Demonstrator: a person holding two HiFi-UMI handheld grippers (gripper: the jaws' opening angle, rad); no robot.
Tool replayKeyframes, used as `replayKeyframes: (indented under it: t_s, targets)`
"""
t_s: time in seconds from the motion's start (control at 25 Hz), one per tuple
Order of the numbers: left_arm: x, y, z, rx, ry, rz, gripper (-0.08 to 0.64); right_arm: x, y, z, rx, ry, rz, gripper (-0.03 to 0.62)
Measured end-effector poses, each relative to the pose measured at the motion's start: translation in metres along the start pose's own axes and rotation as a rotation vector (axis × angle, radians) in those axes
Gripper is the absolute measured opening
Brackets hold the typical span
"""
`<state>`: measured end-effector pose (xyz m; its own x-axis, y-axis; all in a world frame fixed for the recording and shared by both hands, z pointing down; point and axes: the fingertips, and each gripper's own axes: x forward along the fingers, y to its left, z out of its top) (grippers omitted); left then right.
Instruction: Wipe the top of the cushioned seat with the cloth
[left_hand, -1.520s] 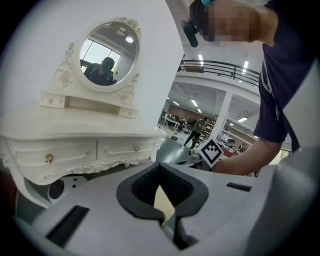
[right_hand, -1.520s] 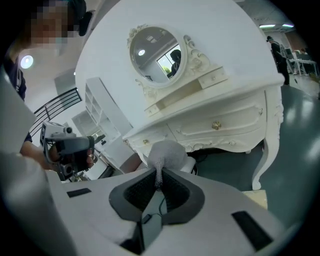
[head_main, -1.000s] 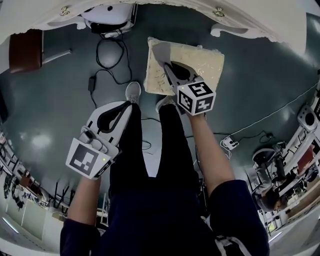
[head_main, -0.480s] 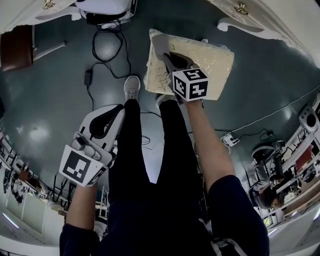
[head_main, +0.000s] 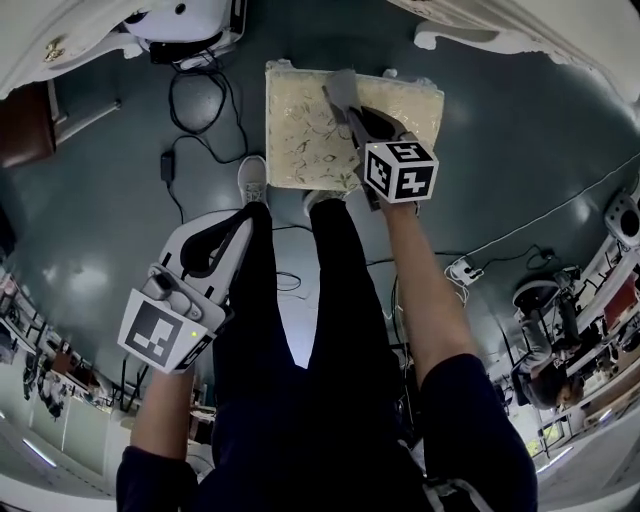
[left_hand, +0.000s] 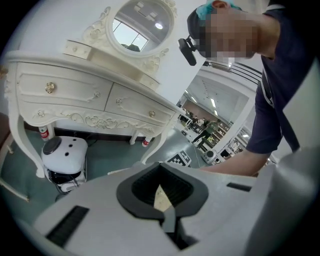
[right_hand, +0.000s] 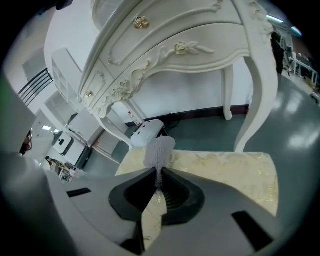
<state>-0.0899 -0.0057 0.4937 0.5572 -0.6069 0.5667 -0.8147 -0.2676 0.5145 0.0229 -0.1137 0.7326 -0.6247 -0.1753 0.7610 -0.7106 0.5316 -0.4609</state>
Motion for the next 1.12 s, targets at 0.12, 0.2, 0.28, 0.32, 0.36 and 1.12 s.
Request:
replayKeyframes:
  t_s: [0.12,0.2,0.28,0.32,0.36,1.12]
  targets:
    - [0.019,-0.015,0.003,0.01,0.017,-0.022,0.008,-0.018,-0.026,-0.005,0.034,-0.014,-0.029,0.044]
    - [0.032,-0.025,0.005,0.015,0.023,-0.035,0.008,-0.029,-0.044,-0.008,0.053,-0.021,-0.047,0.044]
    - [0.043,-0.035,0.004,0.026,0.036,-0.055,0.008,-0.039,-0.061,-0.012,0.066,-0.027,-0.063,0.044]
    - [0.048,-0.039,0.002,0.03,0.045,-0.063,0.008,-0.044,-0.069,-0.013,0.072,-0.031,-0.07,0.044]
    - [0.052,-0.044,0.001,0.034,0.052,-0.069,0.008,-0.049,-0.077,-0.015,0.079,-0.034,-0.078,0.044]
    - [0.067,-0.068,0.003,0.033,0.045,-0.121,0.008,-0.102,-0.125,-0.025,0.152,-0.094,-0.196,0.044]
